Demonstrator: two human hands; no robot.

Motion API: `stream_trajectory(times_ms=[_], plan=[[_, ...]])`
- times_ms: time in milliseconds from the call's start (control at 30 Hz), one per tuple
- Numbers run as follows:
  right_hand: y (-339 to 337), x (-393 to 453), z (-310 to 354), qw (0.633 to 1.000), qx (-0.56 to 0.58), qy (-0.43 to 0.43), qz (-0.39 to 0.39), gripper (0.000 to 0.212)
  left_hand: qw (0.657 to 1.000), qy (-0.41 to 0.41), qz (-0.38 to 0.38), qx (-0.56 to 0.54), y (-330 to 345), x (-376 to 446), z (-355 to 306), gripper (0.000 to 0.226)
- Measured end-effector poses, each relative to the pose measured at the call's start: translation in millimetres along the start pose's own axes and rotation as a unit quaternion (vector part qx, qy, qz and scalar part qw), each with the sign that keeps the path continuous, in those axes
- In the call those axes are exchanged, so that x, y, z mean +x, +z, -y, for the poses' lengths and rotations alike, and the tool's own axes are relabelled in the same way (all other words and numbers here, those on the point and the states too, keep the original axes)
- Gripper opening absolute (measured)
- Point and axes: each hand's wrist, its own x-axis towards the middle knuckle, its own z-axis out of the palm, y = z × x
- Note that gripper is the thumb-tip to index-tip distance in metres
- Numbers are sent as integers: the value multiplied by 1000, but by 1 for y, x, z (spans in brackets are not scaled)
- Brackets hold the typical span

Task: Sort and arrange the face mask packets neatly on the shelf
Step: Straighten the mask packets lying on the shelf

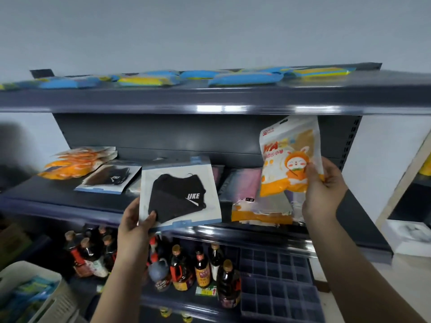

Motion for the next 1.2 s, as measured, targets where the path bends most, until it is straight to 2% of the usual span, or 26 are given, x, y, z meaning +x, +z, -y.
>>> stream_trajectory(times_ms=[367,667,833,1067,1200], plan=[[78,-111,-35,978,71,177,81,20,998,9,-61,-7,-116,13,-19,37],[132,-182,-56,958,83,267,56,22,997,18,-81,6,-200,22,-31,38],[160,-202,-69,953,76,289,58,20,995,10,-102,15,-230,30,-33,37],[210,-206,-101,940,91,321,76,30,990,7,-143,7,-255,58,-31,41],[248,-203,-126,935,88,331,90,24,987,12,-161,9,-262,88,-34,42]])
